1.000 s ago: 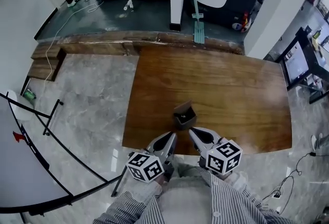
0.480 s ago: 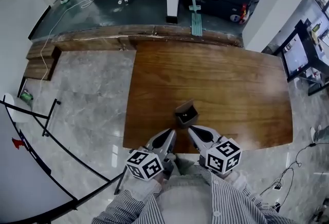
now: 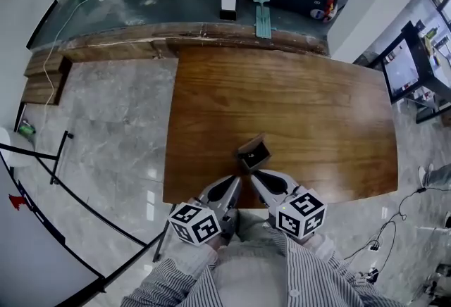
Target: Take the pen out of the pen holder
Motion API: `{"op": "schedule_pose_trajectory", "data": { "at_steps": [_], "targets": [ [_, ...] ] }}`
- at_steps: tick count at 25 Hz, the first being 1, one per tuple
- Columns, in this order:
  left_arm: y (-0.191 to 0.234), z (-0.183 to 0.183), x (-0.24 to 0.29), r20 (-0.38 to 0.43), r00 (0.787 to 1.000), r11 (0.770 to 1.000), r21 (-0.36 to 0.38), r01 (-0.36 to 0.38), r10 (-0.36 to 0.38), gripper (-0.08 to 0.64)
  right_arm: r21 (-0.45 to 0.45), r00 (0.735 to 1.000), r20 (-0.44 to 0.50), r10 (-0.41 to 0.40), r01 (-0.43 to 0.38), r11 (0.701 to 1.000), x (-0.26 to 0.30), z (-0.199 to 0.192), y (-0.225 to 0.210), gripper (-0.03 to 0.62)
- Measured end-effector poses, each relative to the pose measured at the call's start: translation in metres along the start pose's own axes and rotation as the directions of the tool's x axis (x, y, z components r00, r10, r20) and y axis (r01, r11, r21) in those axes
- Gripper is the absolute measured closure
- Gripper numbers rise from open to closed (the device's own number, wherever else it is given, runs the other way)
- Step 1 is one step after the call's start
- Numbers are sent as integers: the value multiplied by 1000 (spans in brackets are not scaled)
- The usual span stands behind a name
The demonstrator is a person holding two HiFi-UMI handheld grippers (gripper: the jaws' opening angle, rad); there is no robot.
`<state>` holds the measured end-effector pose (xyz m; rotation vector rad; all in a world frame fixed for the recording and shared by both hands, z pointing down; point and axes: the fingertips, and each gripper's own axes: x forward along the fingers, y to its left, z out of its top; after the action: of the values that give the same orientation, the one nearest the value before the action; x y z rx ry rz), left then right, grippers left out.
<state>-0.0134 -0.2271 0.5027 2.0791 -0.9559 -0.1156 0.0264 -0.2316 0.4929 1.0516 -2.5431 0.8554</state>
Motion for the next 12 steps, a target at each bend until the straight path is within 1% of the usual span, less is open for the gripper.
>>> {"op": "schedule_pose_trajectory", "data": {
  "at_steps": [3,5,9,12],
  "targets": [
    [4,-4,3,-15,1000,1000,-14,4,-5,552,-41,1000,-11,-21,21,999,8,4,-6,549],
    [8,-5,6,-20,1000,1000,-25,5,-5,552,-91,999,-22,-40,38,995,13,6,-11,540],
    [15,-3,11,-14,1000,999,-34,2,-2,552,-240,995,-58,-79,63,969,25,6,-15,501],
    [23,-1,12,-5,1000,999,-43,-5,5,552,-292,993,-71,-94,69,954,35,4,-15,485]
  ]
}}
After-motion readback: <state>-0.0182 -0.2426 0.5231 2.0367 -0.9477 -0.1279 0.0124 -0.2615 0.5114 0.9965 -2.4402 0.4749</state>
